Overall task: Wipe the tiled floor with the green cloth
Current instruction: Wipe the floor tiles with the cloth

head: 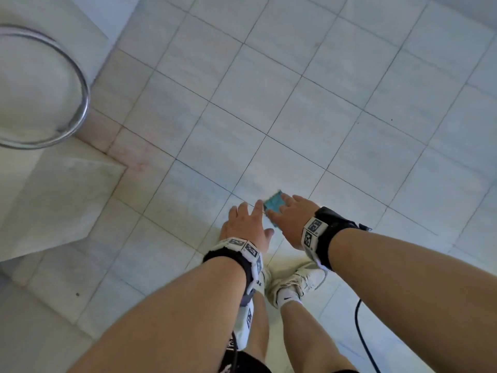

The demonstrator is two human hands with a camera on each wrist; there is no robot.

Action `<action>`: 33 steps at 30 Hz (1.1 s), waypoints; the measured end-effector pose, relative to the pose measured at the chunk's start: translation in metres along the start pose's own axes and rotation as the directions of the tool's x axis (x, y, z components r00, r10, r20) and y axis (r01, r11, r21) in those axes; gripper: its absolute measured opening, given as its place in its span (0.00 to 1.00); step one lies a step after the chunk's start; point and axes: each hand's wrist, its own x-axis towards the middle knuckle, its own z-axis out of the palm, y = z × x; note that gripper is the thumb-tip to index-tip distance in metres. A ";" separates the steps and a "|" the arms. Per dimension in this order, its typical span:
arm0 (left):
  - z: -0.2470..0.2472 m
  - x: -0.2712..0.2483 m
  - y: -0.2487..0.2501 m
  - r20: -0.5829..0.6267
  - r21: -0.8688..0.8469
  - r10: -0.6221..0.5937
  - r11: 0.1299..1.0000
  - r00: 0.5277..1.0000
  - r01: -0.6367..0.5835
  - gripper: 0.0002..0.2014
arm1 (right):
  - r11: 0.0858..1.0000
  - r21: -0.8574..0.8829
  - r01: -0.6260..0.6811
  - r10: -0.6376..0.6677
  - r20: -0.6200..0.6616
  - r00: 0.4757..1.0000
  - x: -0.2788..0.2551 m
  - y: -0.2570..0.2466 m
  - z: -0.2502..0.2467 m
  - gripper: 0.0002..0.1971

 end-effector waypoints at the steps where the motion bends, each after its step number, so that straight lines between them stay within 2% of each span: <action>1: -0.002 0.000 -0.008 0.001 -0.021 -0.007 1.000 1.000 0.007 0.36 | 1.000 -0.014 0.006 -0.006 0.002 1.000 0.006 -0.003 -0.006 0.44; 5: -0.014 0.001 -0.043 -0.007 -0.096 -0.056 0.994 0.998 0.055 0.35 | 0.994 -0.103 0.039 -0.035 0.040 0.999 0.026 -0.017 -0.027 0.42; 9: -0.027 -0.007 -0.075 -0.009 -0.172 -0.106 0.980 0.994 0.103 0.34 | 0.978 -0.198 0.071 -0.065 0.035 0.997 0.043 -0.027 -0.050 0.48; 13: -0.029 -0.009 -0.096 -0.024 -0.240 -0.159 0.959 0.987 0.148 0.34 | 0.946 -0.294 0.137 -0.140 0.010 0.990 0.062 -0.036 -0.072 0.50; 18: -0.022 -0.008 -0.100 0.005 -0.378 -0.254 0.895 0.967 0.237 0.34 | 0.858 -0.446 0.255 -0.234 0.102 0.967 0.079 -0.042 -0.099 0.38; 22: -0.008 -0.013 -0.093 0.061 -0.501 -0.367 0.793 0.928 0.346 0.34 | 0.720 -0.589 0.367 -0.336 0.167 0.927 0.086 -0.036 -0.121 0.32; 25: 0.005 -0.016 -0.080 0.124 -0.588 -0.450 0.685 0.885 0.430 0.34 | 0.614 -0.655 0.440 -0.407 0.214 0.888 0.093 -0.030 -0.130 0.27; 28: 0.020 -0.015 -0.063 0.145 -0.669 -0.488 0.592 0.861 0.449 0.32 | 0.506 -0.709 0.490 -0.428 0.286 0.857 0.102 -0.024 -0.124 0.30; 30: 0.036 -0.019 -0.047 0.187 -0.749 -0.513 0.478 0.838 0.460 0.32 | 0.423 -0.753 0.504 -0.431 0.321 0.843 0.105 -0.023 -0.117 0.31; 33: 0.062 -0.027 -0.027 0.255 -0.810 -0.521 0.345 0.815 0.474 0.32 | 0.348 -0.781 0.519 -0.417 0.367 0.832 0.104 -0.029 -0.106 0.29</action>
